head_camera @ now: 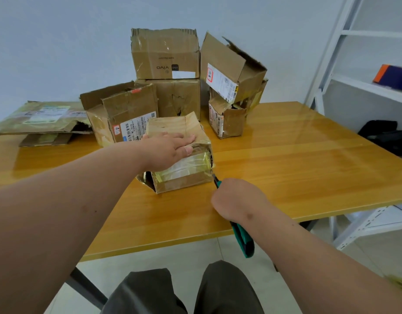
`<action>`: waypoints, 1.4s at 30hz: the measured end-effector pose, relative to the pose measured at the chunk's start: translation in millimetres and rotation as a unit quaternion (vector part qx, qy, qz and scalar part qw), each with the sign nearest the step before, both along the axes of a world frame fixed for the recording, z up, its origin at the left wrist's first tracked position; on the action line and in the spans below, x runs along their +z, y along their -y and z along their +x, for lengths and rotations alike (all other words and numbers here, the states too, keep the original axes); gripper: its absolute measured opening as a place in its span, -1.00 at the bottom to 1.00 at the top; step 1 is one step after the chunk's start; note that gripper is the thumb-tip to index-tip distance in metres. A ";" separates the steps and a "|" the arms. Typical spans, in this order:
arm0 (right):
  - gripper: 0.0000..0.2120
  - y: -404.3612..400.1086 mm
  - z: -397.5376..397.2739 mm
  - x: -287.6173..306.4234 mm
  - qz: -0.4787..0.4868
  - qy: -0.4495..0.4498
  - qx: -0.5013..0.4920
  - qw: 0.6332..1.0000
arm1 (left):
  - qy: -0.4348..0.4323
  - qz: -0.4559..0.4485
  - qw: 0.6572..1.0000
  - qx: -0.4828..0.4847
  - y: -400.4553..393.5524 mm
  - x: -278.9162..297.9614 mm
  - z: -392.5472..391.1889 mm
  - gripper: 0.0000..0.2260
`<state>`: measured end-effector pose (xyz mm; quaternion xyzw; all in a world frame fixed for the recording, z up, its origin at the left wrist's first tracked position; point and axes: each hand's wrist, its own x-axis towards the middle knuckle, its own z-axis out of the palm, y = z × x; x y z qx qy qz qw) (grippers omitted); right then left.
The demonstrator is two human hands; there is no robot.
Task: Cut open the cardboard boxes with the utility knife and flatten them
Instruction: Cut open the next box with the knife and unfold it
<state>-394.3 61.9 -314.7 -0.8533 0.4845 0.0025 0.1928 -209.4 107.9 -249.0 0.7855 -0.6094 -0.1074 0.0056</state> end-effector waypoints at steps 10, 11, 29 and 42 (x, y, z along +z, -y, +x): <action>-0.82 -5.7 2.9 -2.4 -0.046 0.065 -0.034 0.996 | -0.002 0.005 1.000 -0.006 -0.3 1.5 0.6 -0.54; -0.82 -6.3 4.8 -0.7 -0.045 0.048 -0.030 0.997 | -0.001 0.004 1.000 -0.006 -0.5 1.3 0.1 -0.54; -0.66 12.1 19.8 16.1 -0.003 -0.229 0.194 0.954 | 0.007 0.004 1.000 -0.016 0.5 -1.7 5.6 -0.53; -0.80 43.4 -28.1 36.2 0.006 -0.020 -0.069 0.997 | -0.085 0.039 0.995 -0.037 -15.5 27.7 7.7 -0.57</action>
